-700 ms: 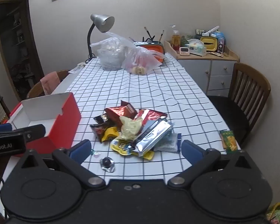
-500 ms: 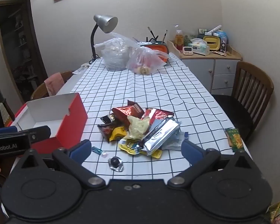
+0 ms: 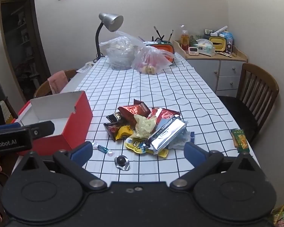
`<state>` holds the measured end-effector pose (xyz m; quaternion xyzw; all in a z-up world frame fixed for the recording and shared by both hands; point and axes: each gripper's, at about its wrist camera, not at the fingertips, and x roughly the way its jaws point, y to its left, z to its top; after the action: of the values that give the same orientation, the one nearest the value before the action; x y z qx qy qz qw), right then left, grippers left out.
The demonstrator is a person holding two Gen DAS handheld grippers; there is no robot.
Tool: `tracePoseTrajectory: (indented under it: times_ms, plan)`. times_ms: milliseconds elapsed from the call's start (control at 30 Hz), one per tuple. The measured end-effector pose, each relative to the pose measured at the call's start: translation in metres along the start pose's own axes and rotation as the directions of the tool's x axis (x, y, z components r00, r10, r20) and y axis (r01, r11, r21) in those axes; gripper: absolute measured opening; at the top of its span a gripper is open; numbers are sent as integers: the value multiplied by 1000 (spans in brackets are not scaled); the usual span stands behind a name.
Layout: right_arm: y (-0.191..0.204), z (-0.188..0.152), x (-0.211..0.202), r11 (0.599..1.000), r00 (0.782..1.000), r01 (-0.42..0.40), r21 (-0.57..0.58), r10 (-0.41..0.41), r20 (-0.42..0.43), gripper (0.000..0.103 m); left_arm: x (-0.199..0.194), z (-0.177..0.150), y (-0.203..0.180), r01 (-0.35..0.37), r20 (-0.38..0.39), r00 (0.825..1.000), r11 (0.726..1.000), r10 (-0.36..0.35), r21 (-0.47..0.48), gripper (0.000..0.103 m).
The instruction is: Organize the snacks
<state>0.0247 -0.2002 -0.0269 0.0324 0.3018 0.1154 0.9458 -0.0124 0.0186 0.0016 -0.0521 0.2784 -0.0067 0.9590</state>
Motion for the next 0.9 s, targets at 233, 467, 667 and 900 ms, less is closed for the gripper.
tracePoseTrajectory:
  times_ms: [233, 467, 667, 900]
  plan:
    - [-1, 3, 3, 1000, 1000, -4, -28, 4, 7, 103, 0, 4, -8, -9, 14, 1000, 1000, 9, 19, 103]
    - [-2, 3, 3, 999, 1000, -12, -48, 13, 12, 102, 0, 5, -15, -13, 20, 1000, 999, 12, 34, 103]
    - [-4, 1, 1, 999, 1000, -26, -44, 26, 9, 102, -2, 3, -16, -11, 14, 1000, 999, 10, 34, 103]
    - [-6, -1, -1, 999, 1000, -16, -34, 17, 6, 102, -5, 2, -18, -9, 16, 1000, 999, 9, 41, 103]
